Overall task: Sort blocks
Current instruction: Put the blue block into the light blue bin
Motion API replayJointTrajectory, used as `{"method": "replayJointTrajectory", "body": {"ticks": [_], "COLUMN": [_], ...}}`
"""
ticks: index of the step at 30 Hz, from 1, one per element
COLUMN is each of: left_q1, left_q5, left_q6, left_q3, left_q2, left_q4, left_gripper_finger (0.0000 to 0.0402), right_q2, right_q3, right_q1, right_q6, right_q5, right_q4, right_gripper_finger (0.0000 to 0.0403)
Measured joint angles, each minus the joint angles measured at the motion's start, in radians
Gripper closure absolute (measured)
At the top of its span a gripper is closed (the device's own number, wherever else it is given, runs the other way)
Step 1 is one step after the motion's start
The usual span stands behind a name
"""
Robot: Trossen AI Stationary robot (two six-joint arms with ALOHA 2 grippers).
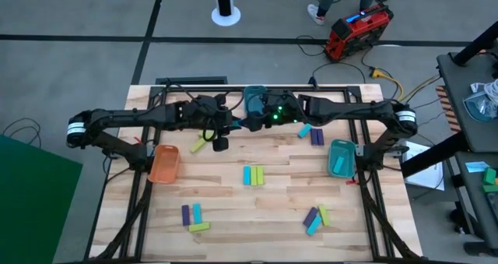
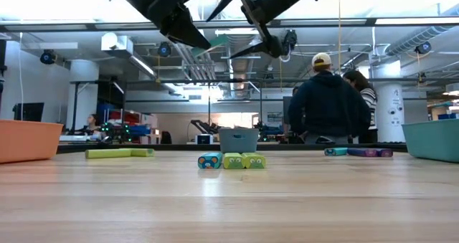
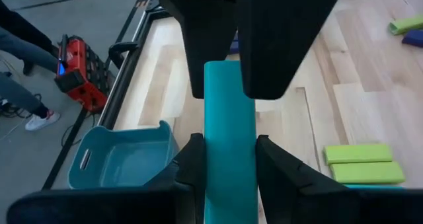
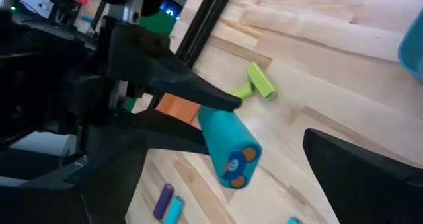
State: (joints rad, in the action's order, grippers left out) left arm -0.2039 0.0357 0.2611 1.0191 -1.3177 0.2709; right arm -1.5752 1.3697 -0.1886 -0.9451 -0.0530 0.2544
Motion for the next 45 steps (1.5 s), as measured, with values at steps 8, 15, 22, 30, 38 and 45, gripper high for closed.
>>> {"method": "replayJointTrajectory", "body": {"ticks": [8, 15, 22, 30, 38, 45], "left_q1": [0.000, 0.000, 0.000, 0.000, 0.000, 0.000], "left_q5": [0.000, 0.000, 0.003, -0.002, -0.001, -0.001], "left_q6": [0.000, 0.003, 0.019, -0.016, -0.036, -0.046], "left_q3": [0.000, 0.003, 0.013, 0.015, 0.016, 0.016], "left_q2": [0.008, 0.012, 0.012, 0.014, 0.015, 0.015], "left_q4": [0.000, 0.000, 0.003, 0.009, 0.085, 0.158], "left_gripper_finger": [0.0327, 0.0327, 0.0327, 0.0251, 0.0206, 0.0214], "right_q2": [-0.007, -0.009, -0.011, -0.003, 0.028, 0.075], "right_q3": [0.000, 0.000, 0.003, 0.000, 0.122, 0.172], "right_q1": [0.000, 0.000, -0.002, -0.016, -0.013, 0.026], "right_q6": [0.001, 0.003, -0.001, 0.019, 0.076, 0.031], "right_q5": [0.000, 0.001, 0.000, -0.019, -0.052, 0.001], "right_q4": [0.006, 0.003, -0.011, 0.044, 0.714, 1.260], "right_gripper_finger": [0.0090, 0.0206, 0.0336, 0.0352, 0.0352, 0.0352]}}
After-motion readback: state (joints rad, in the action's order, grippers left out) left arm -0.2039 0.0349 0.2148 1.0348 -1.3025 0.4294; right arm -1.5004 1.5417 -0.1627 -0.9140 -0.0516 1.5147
